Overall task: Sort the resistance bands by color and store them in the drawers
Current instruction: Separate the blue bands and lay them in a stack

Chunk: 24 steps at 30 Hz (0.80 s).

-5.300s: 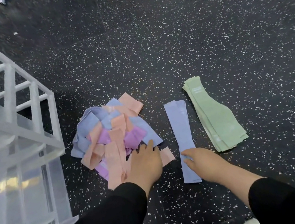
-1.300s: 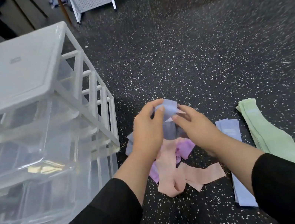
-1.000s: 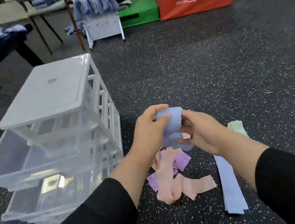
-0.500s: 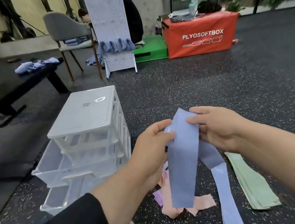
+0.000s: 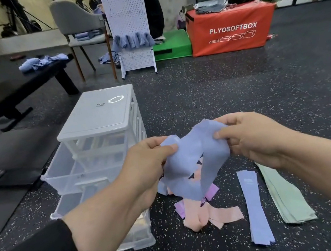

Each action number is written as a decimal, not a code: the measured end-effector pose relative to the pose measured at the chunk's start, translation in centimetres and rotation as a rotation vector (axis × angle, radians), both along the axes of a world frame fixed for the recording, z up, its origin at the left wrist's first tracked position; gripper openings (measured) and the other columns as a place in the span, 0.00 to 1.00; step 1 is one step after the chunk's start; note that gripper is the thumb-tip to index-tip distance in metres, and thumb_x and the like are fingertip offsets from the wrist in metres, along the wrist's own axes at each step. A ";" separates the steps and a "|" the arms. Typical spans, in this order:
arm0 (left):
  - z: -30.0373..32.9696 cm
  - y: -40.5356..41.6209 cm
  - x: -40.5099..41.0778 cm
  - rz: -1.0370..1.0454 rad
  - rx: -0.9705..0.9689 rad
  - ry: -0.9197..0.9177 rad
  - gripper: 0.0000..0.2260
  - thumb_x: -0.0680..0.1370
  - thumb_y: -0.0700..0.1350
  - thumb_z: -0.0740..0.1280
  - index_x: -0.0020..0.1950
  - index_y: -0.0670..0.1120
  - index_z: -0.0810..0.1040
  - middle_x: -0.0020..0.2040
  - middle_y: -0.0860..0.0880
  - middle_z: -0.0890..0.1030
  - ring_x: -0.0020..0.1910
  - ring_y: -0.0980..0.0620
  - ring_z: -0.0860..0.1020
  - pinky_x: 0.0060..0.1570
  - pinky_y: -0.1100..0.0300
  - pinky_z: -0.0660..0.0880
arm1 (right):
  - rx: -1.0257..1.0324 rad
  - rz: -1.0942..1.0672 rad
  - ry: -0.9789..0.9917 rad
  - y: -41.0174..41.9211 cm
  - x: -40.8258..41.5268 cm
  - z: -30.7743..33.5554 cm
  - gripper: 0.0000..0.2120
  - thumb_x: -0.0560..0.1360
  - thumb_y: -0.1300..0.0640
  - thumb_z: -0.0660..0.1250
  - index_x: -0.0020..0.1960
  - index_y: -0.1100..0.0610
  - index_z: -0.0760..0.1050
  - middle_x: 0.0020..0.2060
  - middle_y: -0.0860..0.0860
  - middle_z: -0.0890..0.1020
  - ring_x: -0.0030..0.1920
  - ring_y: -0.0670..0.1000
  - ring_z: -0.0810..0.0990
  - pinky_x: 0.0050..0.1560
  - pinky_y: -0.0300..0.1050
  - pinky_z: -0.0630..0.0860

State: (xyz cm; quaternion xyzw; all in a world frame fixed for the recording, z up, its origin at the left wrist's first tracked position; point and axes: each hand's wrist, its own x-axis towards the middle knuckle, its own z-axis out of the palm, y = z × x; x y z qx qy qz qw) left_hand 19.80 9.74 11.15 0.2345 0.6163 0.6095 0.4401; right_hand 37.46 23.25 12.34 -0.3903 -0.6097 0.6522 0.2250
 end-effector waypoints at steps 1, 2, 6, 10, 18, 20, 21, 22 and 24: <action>-0.1 0.1 0.0 0.012 -0.003 0.006 0.05 0.78 0.35 0.71 0.52 0.41 0.83 0.45 0.43 0.86 0.39 0.49 0.81 0.42 0.57 0.77 | -0.031 0.010 0.027 -0.1 -0.1 0.0 0.10 0.79 0.66 0.67 0.59 0.65 0.80 0.54 0.64 0.85 0.48 0.57 0.82 0.49 0.51 0.78; -0.2 0.1 0.1 0.019 -0.003 0.018 0.05 0.77 0.35 0.71 0.52 0.41 0.83 0.45 0.42 0.86 0.40 0.49 0.81 0.45 0.56 0.76 | -0.077 0.020 0.066 -0.2 -0.2 -0.1 0.11 0.80 0.63 0.67 0.60 0.66 0.79 0.54 0.63 0.85 0.48 0.57 0.82 0.50 0.49 0.80; -0.5 0.5 0.3 0.038 -0.007 0.024 0.05 0.77 0.35 0.71 0.52 0.40 0.83 0.46 0.42 0.85 0.43 0.48 0.80 0.52 0.51 0.74 | -0.213 -0.024 0.171 0.0 -0.8 -0.6 0.13 0.81 0.55 0.67 0.58 0.63 0.80 0.49 0.60 0.85 0.46 0.57 0.84 0.48 0.50 0.82; -0.8 0.5 0.0 0.044 -0.034 0.041 0.04 0.76 0.35 0.72 0.49 0.43 0.83 0.44 0.43 0.84 0.41 0.48 0.79 0.49 0.52 0.72 | -0.143 0.007 0.026 -0.1 -0.9 -1.2 0.08 0.78 0.65 0.69 0.57 0.63 0.81 0.50 0.61 0.87 0.44 0.53 0.83 0.45 0.46 0.81; -2.0 0.8 -0.9 0.140 -0.069 0.219 0.02 0.76 0.39 0.74 0.46 0.41 0.83 0.41 0.45 0.82 0.38 0.50 0.76 0.42 0.56 0.71 | 0.371 -0.077 -0.212 0.0 -1.1 -1.0 0.14 0.77 0.54 0.69 0.33 0.56 0.76 0.24 0.48 0.70 0.28 0.51 0.63 0.30 0.43 0.56; -2.1 0.9 -1.1 0.150 -0.066 0.216 0.03 0.77 0.41 0.73 0.43 0.44 0.84 0.42 0.45 0.83 0.41 0.49 0.77 0.45 0.54 0.72 | 0.433 -0.073 -0.236 -0.1 -1.1 -0.8 0.15 0.78 0.55 0.67 0.34 0.58 0.75 0.24 0.49 0.73 0.24 0.50 0.69 0.27 0.40 0.61; -2.1 1.0 -1.2 0.159 -0.059 0.205 0.05 0.77 0.42 0.73 0.41 0.45 0.83 0.42 0.44 0.83 0.41 0.49 0.76 0.46 0.54 0.72 | 0.464 -0.063 -0.246 -0.2 -1.1 -0.8 0.14 0.79 0.56 0.67 0.35 0.60 0.76 0.26 0.50 0.75 0.25 0.49 0.73 0.28 0.40 0.65; -2.2 1.2 -1.2 0.176 -0.050 0.198 0.06 0.77 0.43 0.73 0.40 0.47 0.83 0.42 0.44 0.82 0.41 0.49 0.76 0.47 0.53 0.73 | 0.492 -0.061 -0.248 -0.3 -1.1 -0.8 0.13 0.79 0.56 0.67 0.37 0.61 0.77 0.28 0.52 0.77 0.26 0.49 0.75 0.29 0.39 0.66; -2.2 1.4 -1.6 0.225 -0.029 0.217 0.05 0.75 0.47 0.72 0.40 0.49 0.84 0.42 0.45 0.82 0.42 0.49 0.76 0.50 0.50 0.77 | 0.545 -0.087 -0.250 -0.2 -1.2 -0.8 0.11 0.79 0.56 0.67 0.41 0.60 0.80 0.31 0.54 0.76 0.29 0.51 0.72 0.32 0.42 0.65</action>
